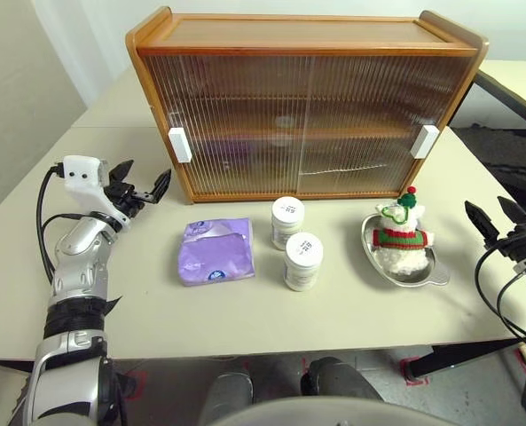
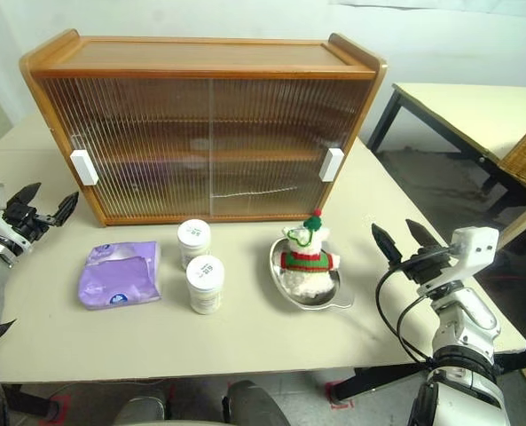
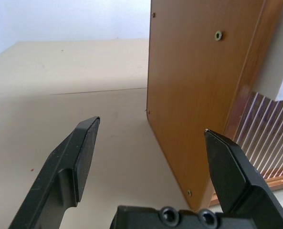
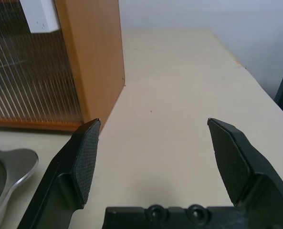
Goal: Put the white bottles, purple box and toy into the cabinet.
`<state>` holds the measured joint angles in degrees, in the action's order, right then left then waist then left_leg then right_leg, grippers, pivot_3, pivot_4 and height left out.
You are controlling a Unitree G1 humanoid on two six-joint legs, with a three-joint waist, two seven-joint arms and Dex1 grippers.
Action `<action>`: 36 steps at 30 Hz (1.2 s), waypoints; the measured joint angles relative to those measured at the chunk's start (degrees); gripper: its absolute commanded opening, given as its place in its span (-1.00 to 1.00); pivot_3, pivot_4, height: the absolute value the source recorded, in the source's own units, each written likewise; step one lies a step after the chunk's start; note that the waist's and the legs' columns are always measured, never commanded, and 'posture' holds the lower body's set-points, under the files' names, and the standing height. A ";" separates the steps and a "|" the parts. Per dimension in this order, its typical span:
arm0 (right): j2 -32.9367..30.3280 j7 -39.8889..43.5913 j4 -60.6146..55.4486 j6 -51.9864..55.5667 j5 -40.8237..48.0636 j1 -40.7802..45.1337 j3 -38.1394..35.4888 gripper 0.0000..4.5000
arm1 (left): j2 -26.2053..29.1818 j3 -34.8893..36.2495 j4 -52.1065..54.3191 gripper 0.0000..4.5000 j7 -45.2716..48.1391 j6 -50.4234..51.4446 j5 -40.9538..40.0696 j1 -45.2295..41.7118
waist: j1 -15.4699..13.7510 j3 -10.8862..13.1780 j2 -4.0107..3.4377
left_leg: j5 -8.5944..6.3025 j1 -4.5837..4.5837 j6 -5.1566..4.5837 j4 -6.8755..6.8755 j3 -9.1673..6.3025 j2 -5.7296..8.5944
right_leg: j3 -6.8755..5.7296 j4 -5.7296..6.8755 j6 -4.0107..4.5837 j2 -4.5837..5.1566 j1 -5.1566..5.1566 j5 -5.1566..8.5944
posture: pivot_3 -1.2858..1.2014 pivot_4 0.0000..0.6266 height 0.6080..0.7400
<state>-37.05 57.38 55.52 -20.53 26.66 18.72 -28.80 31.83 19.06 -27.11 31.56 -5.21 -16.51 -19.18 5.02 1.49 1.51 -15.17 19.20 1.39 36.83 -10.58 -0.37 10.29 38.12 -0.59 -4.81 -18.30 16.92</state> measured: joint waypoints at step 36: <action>-6.97 22.37 -53.43 37.17 15.51 -2.69 12.33 1.00 | 2.34 0.83 18.18 -0.99 12.22 8.74 -11.32 6.23 | -0.58 -0.18 0.22 | -0.05 0.79 -0.03 0.71 -0.09 0.22 | -0.12 0.05 0.24 -0.03 -0.43 -0.07 | -0.04 -1.00 1.00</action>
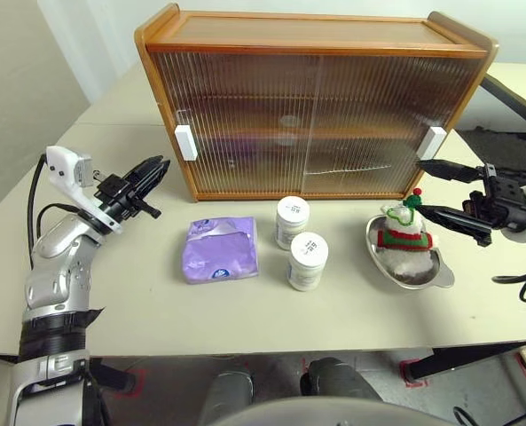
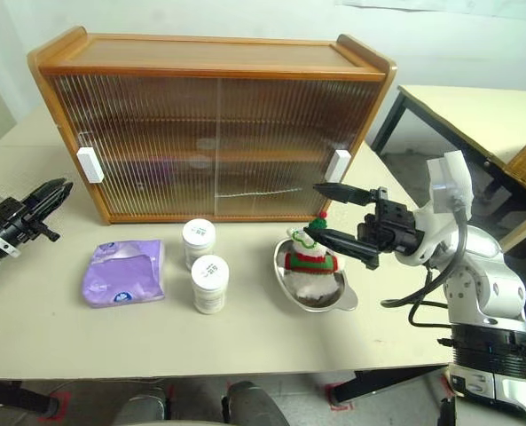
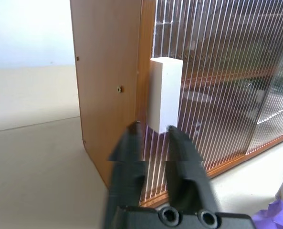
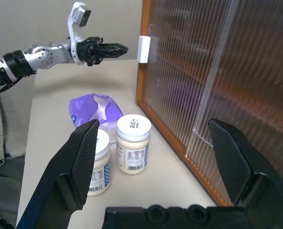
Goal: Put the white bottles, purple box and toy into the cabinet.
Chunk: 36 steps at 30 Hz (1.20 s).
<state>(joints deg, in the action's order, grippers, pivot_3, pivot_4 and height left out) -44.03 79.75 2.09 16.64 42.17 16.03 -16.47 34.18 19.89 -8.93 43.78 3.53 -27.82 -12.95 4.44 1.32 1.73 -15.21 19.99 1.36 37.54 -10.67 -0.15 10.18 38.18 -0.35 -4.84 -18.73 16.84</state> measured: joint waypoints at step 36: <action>1.75 -5.47 -5.61 1.35 0.74 -0.70 -0.12 1.00 | -7.83 -4.33 -14.07 -0.99 -4.24 -7.75 7.17 -13.16 | -1.59 -0.01 0.00 | -0.04 0.11 -0.11 0.43 -0.08 0.18 | -0.02 -0.08 -0.78 0.07 0.20 0.14 | -0.08 -1.00 1.00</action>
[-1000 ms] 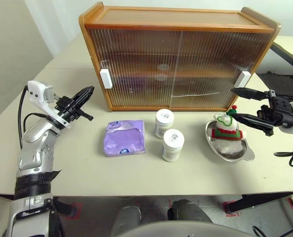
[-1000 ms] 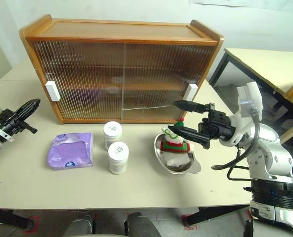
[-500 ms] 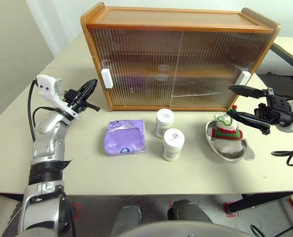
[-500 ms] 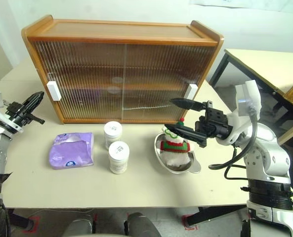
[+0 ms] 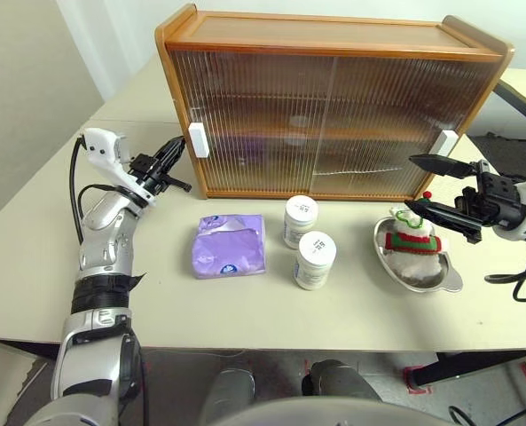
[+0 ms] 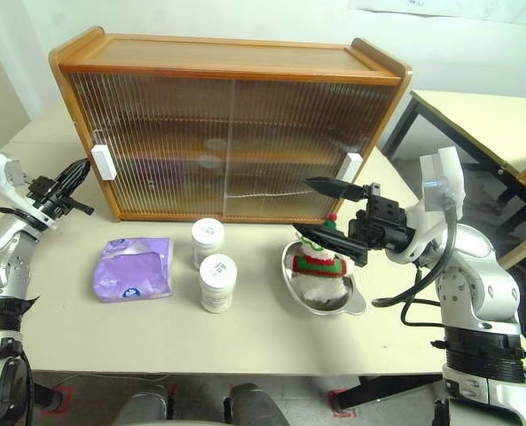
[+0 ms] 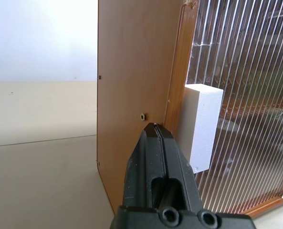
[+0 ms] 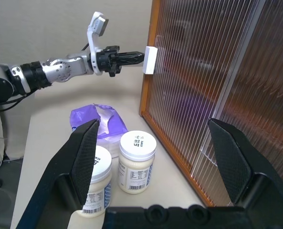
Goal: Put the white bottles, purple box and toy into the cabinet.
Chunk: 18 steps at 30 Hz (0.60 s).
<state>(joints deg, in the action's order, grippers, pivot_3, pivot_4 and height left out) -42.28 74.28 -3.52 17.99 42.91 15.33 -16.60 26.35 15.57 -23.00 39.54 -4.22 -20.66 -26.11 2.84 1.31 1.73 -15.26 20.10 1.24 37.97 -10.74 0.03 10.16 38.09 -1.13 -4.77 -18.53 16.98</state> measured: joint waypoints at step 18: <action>-0.65 0.38 0.04 -0.28 0.00 0.65 0.00 1.00 | -1.01 -0.28 1.92 -0.99 0.58 0.29 0.01 1.40 | -0.14 0.00 0.00 | -0.09 0.12 -0.41 0.03 -0.03 0.74 | 0.02 -0.06 -0.11 0.73 0.06 0.12 | -0.07 -1.00 1.00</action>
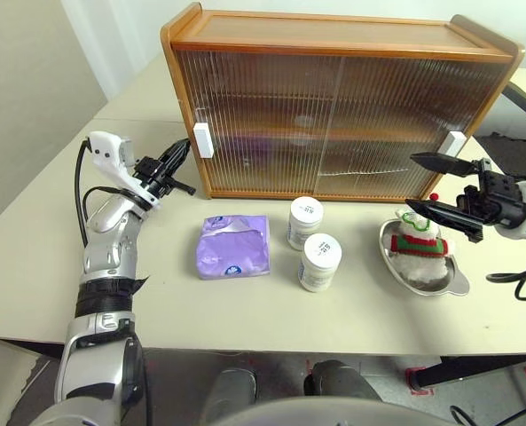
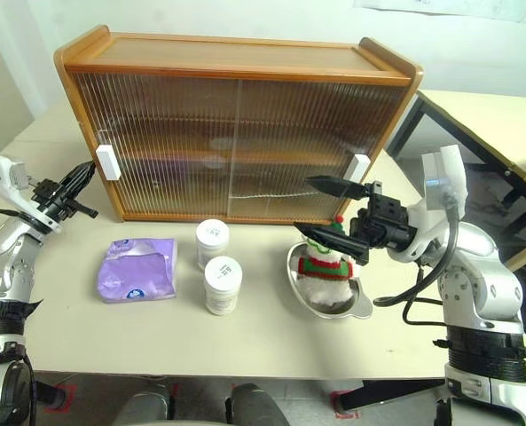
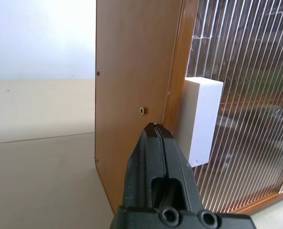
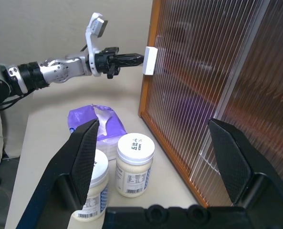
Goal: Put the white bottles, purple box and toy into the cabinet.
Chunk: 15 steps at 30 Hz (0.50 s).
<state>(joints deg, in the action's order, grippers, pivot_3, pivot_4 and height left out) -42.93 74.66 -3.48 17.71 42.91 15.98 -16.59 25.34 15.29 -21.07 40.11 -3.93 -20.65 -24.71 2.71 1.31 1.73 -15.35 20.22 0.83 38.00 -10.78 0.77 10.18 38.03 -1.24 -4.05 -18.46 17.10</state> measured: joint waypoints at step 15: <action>-0.70 1.85 1.96 0.01 -0.09 2.15 0.01 1.00 | -1.33 0.00 0.90 -0.99 0.00 0.59 -0.01 0.44 | -0.70 0.00 0.01 | -0.02 0.11 -0.04 0.09 -0.01 0.04 | 0.00 -0.07 0.05 0.05 0.00 -0.05 | -0.07 -1.00 1.00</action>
<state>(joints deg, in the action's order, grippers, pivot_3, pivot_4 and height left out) -43.63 76.51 -1.51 17.73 42.82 18.13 -16.59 24.00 15.29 -20.17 40.11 -3.34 -20.66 -24.27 2.01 1.30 1.74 -15.37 20.33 0.79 38.09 -10.79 0.81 10.18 37.97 -1.19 -4.00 -18.46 17.06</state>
